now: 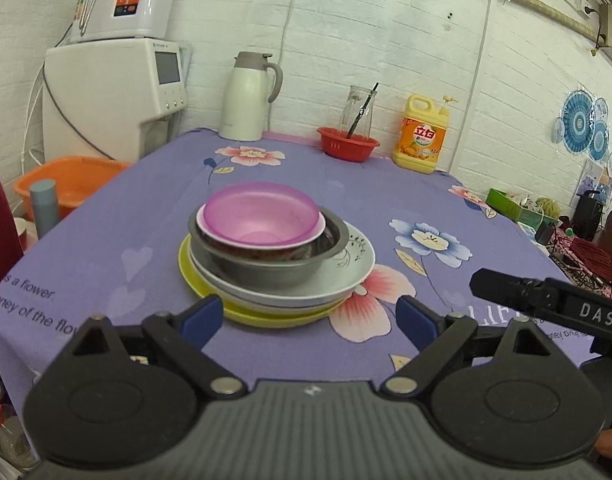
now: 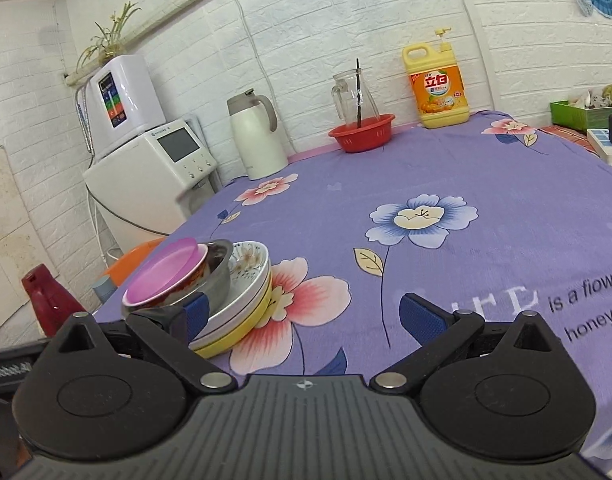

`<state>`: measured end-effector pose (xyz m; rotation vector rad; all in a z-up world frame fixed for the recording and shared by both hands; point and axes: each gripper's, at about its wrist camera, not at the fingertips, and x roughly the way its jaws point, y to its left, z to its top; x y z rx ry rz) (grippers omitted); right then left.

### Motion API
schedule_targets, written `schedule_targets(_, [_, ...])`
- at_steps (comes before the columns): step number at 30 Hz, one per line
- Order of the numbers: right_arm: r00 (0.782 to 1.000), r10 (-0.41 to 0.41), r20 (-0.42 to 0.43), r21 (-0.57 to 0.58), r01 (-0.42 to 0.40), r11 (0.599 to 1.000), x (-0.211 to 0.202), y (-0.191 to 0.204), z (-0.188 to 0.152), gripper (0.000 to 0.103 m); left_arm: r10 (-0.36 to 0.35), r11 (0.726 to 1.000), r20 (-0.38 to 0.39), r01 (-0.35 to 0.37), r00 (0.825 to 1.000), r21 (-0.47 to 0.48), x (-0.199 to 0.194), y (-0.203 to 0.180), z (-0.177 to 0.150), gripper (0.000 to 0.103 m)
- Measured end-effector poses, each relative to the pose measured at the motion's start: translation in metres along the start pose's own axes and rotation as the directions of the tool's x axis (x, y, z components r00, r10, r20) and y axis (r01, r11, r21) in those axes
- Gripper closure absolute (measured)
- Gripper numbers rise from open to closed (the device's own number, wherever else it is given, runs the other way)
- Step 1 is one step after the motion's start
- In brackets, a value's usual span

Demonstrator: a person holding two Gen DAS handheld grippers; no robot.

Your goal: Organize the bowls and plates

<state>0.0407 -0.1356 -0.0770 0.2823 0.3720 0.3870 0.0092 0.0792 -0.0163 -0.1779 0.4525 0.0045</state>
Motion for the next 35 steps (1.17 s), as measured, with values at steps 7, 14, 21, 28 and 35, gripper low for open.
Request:
schedule_targets(7, [1.000,-0.011,0.028,-0.019,0.011,1.000,-0.022,0.009,-0.013,0.000,0.053,0.994,0.025,-0.055,0.998,0.091,-0.015,-0.011,-0.024,0.011])
schedule_targets(14, [1.000,-0.021,0.019,-0.051,0.022,0.998,-0.032,0.016,-0.030,0.000,0.047,0.994,0.038,-0.051,0.998,0.094,-0.025,-0.010,-0.034,0.011])
schedule_targets(21, [1.000,-0.029,0.013,-0.063,0.029,0.998,-0.034,0.014,-0.040,0.000,0.054,0.990,0.040,-0.059,0.998,0.129,-0.023,-0.018,-0.038,0.011])
schedule_targets(28, [1.000,-0.029,-0.005,-0.052,0.028,0.998,-0.034,0.010,-0.046,0.000,0.055,0.990,0.045,-0.060,0.997,0.126,-0.021,-0.017,-0.041,0.012])
schedule_targets(35, [0.999,-0.033,0.002,-0.054,0.033,0.998,-0.036,0.011,-0.046,0.000,0.060,0.989,0.069,-0.069,0.996,0.133,-0.026,-0.018,-0.040,0.012])
